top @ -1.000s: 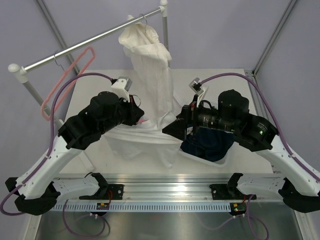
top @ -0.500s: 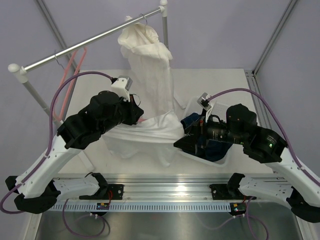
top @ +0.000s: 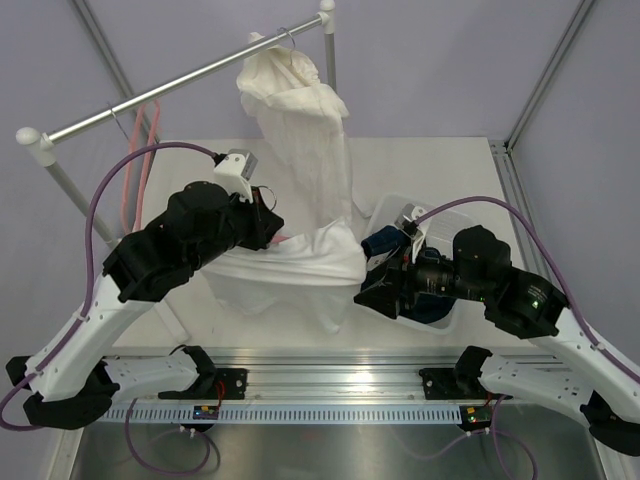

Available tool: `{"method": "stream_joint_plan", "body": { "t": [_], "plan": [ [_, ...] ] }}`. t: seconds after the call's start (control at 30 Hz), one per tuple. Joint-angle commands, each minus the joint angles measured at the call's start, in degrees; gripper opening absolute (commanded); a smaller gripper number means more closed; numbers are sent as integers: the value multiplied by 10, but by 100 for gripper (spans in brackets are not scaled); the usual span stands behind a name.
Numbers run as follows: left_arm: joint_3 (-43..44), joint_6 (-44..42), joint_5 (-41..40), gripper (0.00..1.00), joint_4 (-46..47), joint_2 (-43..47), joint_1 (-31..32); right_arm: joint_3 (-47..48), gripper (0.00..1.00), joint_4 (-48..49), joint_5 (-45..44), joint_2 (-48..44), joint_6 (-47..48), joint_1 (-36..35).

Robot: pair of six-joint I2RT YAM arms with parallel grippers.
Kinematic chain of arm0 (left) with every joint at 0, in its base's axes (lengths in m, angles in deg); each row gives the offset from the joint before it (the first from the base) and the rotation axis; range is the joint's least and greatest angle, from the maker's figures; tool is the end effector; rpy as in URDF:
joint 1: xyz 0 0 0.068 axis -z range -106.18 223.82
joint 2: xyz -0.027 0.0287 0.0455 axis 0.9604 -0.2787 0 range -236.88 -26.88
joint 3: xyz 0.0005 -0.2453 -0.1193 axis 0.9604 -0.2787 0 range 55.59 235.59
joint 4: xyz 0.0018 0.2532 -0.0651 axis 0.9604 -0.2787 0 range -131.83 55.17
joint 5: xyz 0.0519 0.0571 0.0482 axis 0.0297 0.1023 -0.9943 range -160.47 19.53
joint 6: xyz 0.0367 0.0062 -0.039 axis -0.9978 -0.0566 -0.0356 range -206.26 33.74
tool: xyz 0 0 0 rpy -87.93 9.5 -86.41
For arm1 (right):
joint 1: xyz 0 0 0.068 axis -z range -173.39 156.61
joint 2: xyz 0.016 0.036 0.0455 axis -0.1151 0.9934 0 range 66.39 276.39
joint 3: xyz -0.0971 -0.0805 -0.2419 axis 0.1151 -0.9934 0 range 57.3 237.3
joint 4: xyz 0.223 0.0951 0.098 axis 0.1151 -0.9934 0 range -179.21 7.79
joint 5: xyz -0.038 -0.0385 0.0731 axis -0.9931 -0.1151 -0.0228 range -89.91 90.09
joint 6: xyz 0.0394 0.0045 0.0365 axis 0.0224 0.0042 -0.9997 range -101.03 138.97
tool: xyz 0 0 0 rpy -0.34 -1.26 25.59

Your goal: Remove the skirt from the hanger

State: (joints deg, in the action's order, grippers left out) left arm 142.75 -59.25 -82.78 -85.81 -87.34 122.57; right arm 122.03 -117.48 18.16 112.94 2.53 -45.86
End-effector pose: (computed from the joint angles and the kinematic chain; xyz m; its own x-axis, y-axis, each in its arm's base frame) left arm 0.1251 -0.1311 0.4621 -0.5170 -0.0834 -0.8519 0.4171 0.8445 -0.3358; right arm 0.0860 0.1302 0.4070 -0.4362 -0.1261 -0.8910 -0.8456 0.3959 0.3580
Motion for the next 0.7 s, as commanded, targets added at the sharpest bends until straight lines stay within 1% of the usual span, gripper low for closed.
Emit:
{"method": "stream_joint_plan", "body": {
  "t": [0.0,0.1,0.27,0.33,0.43,0.53,0.57,0.6,0.67],
  "plan": [
    [22,4,7,0,38,17,4,-17,76,60,20,-22,47,-4],
    [17,7,13,0,46,21,4,-36,76,85,28,-37,62,-4],
    [19,11,29,0,48,20,4,-40,73,94,43,-29,81,-4],
    [17,13,32,0,51,21,4,-39,72,95,47,-22,88,-4],
    [14,16,35,0,54,23,4,-39,67,102,51,-10,94,-4],
    [9,16,37,0,55,25,3,-32,55,98,44,6,100,-4],
    [9,16,35,0,55,25,4,-29,48,98,44,9,101,-4],
    [9,15,35,0,54,26,4,-29,37,97,43,11,101,-4],
    [10,13,34,0,54,25,3,-28,23,99,42,14,99,-4]
  ]
}}
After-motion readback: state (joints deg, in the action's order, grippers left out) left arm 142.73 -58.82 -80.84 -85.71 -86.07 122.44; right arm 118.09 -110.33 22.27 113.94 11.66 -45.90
